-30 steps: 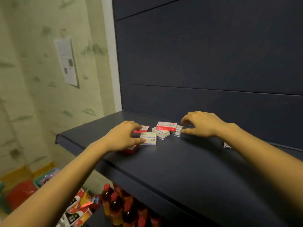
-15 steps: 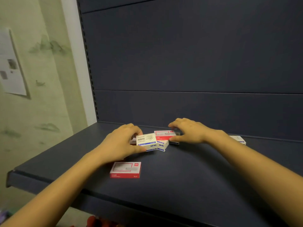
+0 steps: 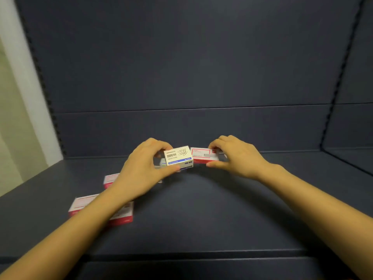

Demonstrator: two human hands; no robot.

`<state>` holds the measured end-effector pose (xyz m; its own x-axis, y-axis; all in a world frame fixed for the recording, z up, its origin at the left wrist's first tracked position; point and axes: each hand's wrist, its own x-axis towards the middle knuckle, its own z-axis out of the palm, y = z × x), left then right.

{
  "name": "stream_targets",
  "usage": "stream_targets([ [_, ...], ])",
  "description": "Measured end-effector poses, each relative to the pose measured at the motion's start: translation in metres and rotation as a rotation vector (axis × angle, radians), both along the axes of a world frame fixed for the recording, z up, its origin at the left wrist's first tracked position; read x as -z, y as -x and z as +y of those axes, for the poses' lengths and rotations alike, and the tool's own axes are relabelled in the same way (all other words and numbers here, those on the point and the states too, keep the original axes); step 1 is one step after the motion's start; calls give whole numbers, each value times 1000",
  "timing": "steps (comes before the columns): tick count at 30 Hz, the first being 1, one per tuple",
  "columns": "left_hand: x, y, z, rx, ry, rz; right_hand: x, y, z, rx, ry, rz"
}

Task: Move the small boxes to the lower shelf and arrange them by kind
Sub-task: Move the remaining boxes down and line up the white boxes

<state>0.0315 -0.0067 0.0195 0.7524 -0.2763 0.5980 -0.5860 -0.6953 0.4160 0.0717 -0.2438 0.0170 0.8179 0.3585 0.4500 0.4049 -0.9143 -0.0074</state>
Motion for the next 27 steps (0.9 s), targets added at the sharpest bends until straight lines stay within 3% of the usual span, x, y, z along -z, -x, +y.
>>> stream_targets([
  [13, -4, 44, -243, 397, 28, -8, -8, 160, -231, 380, 69, -19],
  [27, 19, 127, -448, 522, 14, 24, 10, 292, -429, 547, -15, 20],
])
